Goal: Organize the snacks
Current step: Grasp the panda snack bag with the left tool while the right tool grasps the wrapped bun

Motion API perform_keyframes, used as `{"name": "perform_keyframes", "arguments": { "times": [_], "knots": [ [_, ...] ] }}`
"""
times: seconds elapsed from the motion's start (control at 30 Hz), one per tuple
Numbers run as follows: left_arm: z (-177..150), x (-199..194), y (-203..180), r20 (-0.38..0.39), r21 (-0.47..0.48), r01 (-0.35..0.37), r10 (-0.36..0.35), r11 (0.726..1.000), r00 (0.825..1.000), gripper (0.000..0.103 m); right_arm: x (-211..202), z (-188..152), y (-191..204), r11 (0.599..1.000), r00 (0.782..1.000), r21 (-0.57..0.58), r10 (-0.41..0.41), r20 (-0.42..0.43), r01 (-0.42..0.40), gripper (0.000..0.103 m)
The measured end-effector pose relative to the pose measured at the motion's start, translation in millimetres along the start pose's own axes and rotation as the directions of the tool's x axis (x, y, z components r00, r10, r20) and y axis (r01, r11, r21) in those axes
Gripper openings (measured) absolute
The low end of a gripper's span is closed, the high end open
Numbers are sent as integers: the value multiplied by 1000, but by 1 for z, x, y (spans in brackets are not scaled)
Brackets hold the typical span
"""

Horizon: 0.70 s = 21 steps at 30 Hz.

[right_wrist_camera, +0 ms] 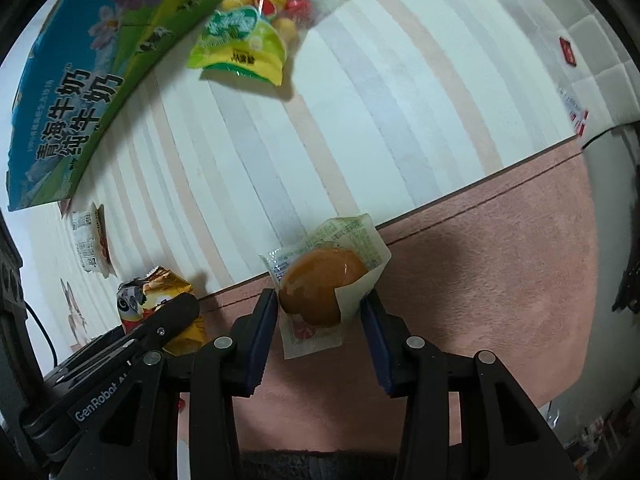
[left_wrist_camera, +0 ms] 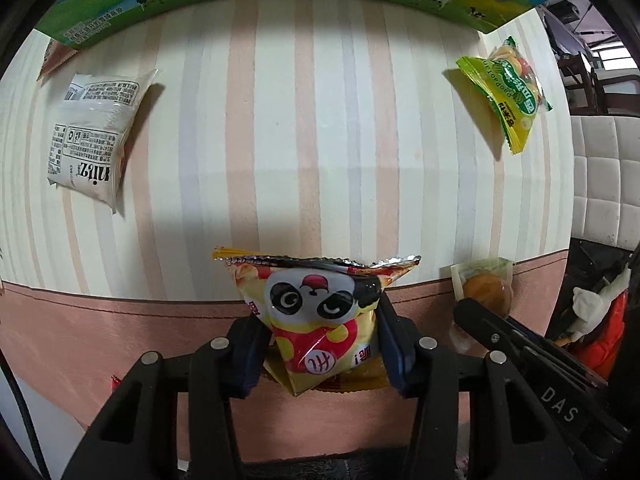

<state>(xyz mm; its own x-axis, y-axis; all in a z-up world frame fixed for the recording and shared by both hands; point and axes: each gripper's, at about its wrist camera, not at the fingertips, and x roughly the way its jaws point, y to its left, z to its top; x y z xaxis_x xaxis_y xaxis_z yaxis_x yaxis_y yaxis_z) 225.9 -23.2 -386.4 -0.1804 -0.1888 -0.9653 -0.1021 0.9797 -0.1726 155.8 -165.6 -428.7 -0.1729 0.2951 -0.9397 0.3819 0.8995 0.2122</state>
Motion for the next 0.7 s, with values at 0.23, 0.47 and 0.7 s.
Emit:
{"name": "perform_keyframes", "arguments": {
  "times": [0.23, 0.47, 0.7],
  "knots": [
    [0, 15, -2, -31, -7, 3, -3, 1000, 1000, 46, 9, 2, 1, 1000, 1000, 9, -12, -21, 12, 57],
    [0, 17, 1, -30, -1, 0, 0, 1000, 1000, 46, 11, 9, 10, 999, 999, 22, -44, -9, 44, 57],
    [0, 16, 4, -25, 1, -4, 4, 1000, 1000, 46, 8, 7, 21, 998, 997, -15, -64, 37, 64, 51]
  ]
}}
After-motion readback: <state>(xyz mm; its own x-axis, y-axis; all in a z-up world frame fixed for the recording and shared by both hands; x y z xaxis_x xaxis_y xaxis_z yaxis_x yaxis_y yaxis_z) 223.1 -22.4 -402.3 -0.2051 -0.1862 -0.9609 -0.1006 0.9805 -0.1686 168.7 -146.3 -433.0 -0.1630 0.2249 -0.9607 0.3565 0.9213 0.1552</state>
